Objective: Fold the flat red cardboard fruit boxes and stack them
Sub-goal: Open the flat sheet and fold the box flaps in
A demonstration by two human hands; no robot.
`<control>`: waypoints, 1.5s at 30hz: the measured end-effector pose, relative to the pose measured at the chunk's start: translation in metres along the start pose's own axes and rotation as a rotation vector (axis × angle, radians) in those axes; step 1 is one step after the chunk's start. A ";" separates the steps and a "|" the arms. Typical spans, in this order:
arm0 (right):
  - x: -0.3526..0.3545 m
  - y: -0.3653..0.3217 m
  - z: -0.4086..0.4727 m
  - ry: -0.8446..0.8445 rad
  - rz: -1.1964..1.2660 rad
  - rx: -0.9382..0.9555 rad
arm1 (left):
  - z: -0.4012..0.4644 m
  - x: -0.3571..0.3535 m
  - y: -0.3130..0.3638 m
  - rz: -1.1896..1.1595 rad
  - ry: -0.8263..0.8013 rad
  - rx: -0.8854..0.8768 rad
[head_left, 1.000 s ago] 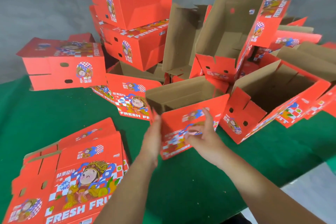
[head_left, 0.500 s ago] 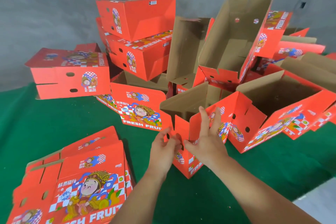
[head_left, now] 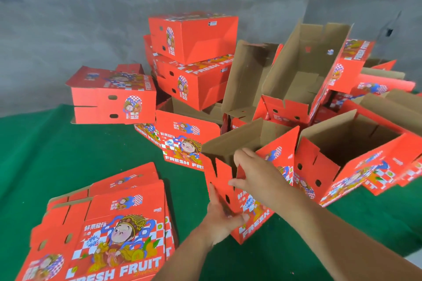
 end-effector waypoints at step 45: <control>0.163 0.189 0.055 0.363 -0.019 -0.782 | 0.080 -0.055 0.261 0.012 0.108 -0.308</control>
Point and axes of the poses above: each hand's wrist, its own z-axis towards the middle knuckle, its own x-axis out of the back of the hand, y = z × x, the point moved 8 cm from there along z, towards the middle knuckle, and after that the axes turned 10 degrees about -z, right-handed, at the moved point
